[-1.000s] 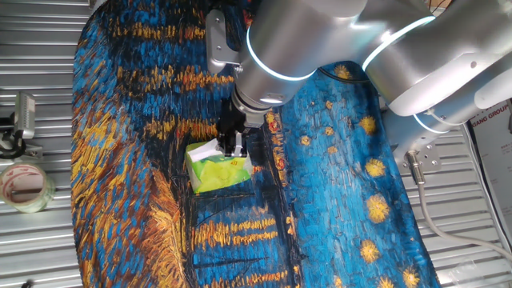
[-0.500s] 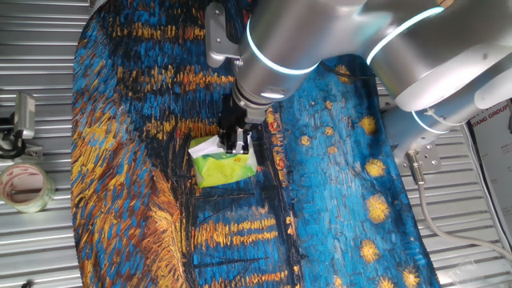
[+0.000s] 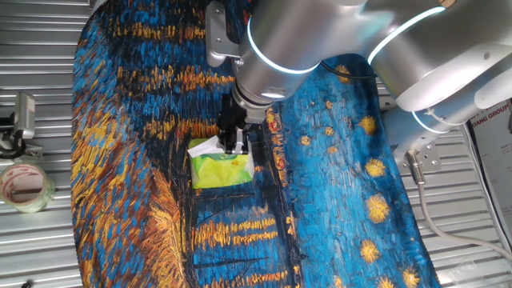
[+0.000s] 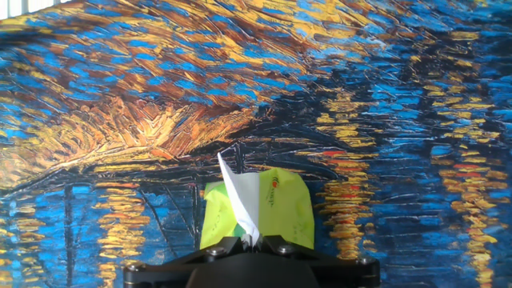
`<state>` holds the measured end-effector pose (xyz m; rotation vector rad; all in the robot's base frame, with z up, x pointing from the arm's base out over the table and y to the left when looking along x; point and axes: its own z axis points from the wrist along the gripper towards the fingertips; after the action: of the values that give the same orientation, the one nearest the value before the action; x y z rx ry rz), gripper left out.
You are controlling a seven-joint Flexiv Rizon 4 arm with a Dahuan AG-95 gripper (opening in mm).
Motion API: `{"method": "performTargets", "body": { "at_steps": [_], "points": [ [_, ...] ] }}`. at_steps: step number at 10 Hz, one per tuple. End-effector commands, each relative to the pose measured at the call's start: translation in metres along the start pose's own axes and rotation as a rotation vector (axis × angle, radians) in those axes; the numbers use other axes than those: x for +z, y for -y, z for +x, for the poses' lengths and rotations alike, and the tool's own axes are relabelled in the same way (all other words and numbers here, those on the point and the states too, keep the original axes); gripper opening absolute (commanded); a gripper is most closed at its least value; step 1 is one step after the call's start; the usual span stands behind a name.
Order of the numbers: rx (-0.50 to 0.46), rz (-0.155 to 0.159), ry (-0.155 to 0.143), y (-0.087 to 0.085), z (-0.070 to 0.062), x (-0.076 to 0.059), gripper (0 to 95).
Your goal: Pull out a napkin
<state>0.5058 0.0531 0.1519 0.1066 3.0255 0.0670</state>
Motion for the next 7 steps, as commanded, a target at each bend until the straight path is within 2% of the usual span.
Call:
{"method": "performTargets", "body": {
  "at_steps": [1,7],
  "points": [
    [-0.001,-0.001,-0.001,-0.0003,0.0008,-0.0029,0.0],
    [-0.003,0.002,-0.005,-0.0023,0.0002,-0.005,0.0]
  ]
}}
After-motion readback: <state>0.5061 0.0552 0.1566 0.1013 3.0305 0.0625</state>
